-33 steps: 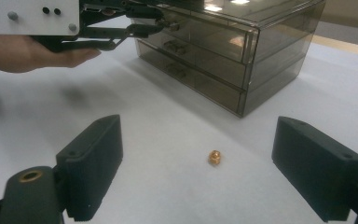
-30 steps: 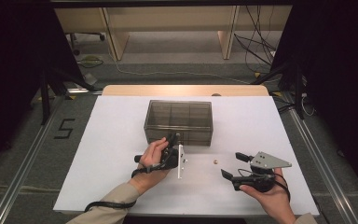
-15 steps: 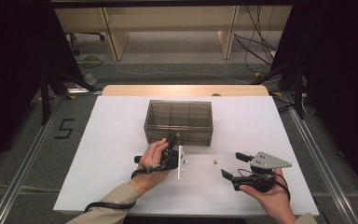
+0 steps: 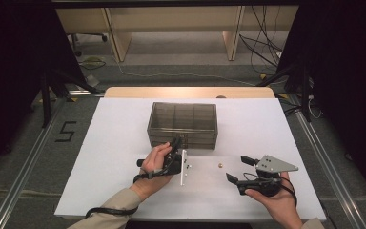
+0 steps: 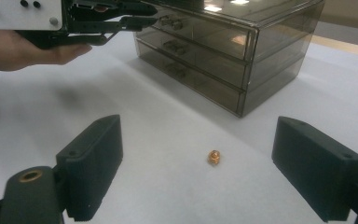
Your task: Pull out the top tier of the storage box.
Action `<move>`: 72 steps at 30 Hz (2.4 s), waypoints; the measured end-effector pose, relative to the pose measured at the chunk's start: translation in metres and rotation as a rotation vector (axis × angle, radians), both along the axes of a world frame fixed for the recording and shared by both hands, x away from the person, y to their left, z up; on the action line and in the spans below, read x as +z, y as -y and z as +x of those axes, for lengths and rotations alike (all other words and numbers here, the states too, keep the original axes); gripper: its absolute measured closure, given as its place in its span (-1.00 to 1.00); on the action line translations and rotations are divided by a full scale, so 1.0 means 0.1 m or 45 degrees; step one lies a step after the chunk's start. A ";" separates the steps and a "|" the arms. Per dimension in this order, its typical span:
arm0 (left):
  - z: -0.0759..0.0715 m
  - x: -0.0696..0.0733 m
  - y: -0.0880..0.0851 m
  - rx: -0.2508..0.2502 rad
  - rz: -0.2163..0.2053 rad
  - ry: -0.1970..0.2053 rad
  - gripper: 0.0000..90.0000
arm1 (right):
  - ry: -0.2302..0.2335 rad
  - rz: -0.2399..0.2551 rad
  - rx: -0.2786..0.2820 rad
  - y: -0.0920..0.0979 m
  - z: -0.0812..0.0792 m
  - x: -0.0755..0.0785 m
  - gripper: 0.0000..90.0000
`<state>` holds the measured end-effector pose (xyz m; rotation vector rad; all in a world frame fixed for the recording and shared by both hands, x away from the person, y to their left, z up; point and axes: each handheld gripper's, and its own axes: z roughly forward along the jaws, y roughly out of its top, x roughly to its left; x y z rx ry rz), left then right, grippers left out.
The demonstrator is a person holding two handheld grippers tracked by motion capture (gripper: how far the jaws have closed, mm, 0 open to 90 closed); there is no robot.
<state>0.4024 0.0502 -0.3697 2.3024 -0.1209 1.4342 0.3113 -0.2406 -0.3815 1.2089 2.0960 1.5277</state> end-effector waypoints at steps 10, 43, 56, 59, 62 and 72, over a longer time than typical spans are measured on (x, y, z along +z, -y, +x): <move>0.09 -0.04 -0.02 0.032 0.012 0.010 0.66 | -0.001 -0.001 0.001 0.00 0.00 0.00 -0.62; 0.08 -0.13 0.03 0.029 0.092 0.065 0.77 | -0.001 -0.001 0.000 0.00 0.01 -0.01 -0.62; -0.01 -0.08 0.03 -0.014 0.077 0.086 1.00 | -0.002 0.006 -0.001 0.00 0.00 -0.01 -0.62; -0.01 -0.07 0.03 -0.008 0.070 0.088 0.99 | -0.004 0.003 0.000 0.00 0.00 0.00 -0.62; 0.00 -0.07 0.02 0.005 0.055 0.079 0.84 | -0.002 0.003 0.000 0.00 0.00 0.00 -0.62; 0.08 -0.14 0.02 0.039 0.084 0.087 0.61 | -0.005 0.004 0.000 0.00 0.01 -0.01 -0.62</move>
